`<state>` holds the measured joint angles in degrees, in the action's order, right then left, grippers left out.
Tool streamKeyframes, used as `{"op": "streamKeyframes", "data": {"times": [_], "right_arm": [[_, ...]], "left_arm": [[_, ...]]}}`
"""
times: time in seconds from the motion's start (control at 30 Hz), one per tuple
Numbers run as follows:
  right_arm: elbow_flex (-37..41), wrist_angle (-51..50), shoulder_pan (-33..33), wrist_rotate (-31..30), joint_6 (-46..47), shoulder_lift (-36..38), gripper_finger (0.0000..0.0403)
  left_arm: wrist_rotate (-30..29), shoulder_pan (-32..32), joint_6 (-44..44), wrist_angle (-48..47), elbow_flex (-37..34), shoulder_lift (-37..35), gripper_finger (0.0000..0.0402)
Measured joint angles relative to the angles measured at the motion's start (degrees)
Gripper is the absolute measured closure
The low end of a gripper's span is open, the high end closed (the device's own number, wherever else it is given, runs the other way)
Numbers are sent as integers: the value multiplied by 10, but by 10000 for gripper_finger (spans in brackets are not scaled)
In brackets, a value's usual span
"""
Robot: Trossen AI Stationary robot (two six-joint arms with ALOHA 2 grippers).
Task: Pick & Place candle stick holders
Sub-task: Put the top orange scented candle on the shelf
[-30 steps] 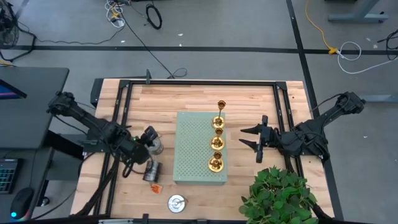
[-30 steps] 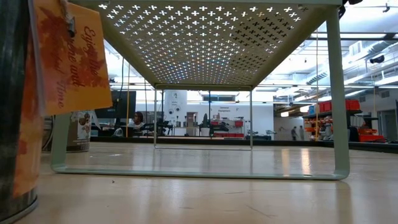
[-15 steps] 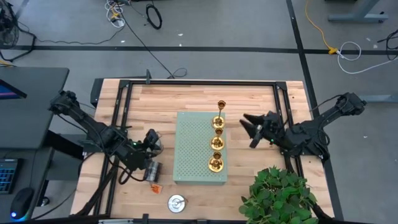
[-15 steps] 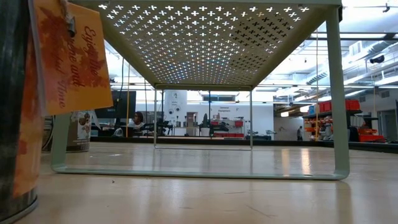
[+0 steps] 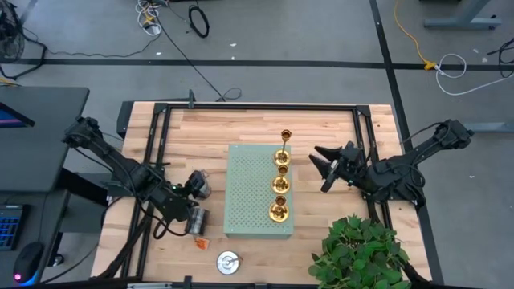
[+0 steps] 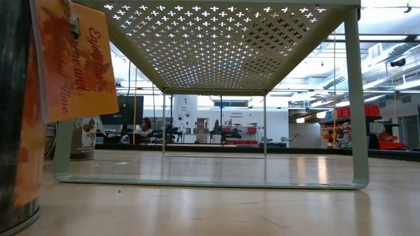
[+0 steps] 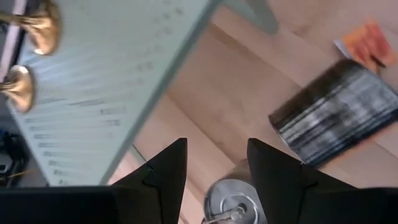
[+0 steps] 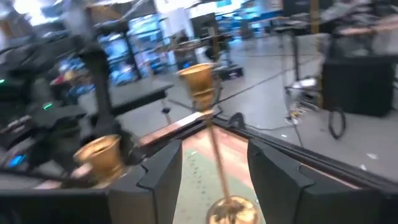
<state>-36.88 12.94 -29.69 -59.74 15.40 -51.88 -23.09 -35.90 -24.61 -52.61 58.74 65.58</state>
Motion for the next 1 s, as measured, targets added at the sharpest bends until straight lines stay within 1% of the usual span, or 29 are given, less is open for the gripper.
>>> {"op": "streamKeyframes", "data": {"times": [0.13, 0.27, 0.37, 0.43, 0.5, 0.63, 0.7, 0.8, 0.93, 1.0], "right_arm": [[0, 1, 0, 63, -40, 0, 218], [0, 1, 0, 129, -43, 0, 218], [0, 1, 0, 174, -39, 0, 218], [0, 1, 0, 199, -39, 0, 218], [0, 2, 0, 219, -39, 0, 218], [0, 2, 0, 247, -39, 0, 218], [0, 2, 0, 251, -39, 0, 218], [0, 2, 0, 253, -39, 0, 218], [0, 3, 0, 253, -39, 0, 218], [0, 3, 0, 253, -39, 0, 218]], "left_arm": [[27, 0, -19, 9, -32, 0, 225], [52, 0, -24, 26, -59, 0, 225], [84, -1, -25, 55, -63, 0, 225], [106, -3, -45, 70, -64, 0, 225], [113, -4, -65, 75, -64, 0, 225], [136, -4, -79, 82, -64, 0, 225], [142, -4, -82, 82, -64, 0, 225], [162, -6, -127, 83, -64, 0, 225], [174, -9, -154, 79, -75, 0, 225], [185, -10, -191, 80, -86, 0, 224]]}}
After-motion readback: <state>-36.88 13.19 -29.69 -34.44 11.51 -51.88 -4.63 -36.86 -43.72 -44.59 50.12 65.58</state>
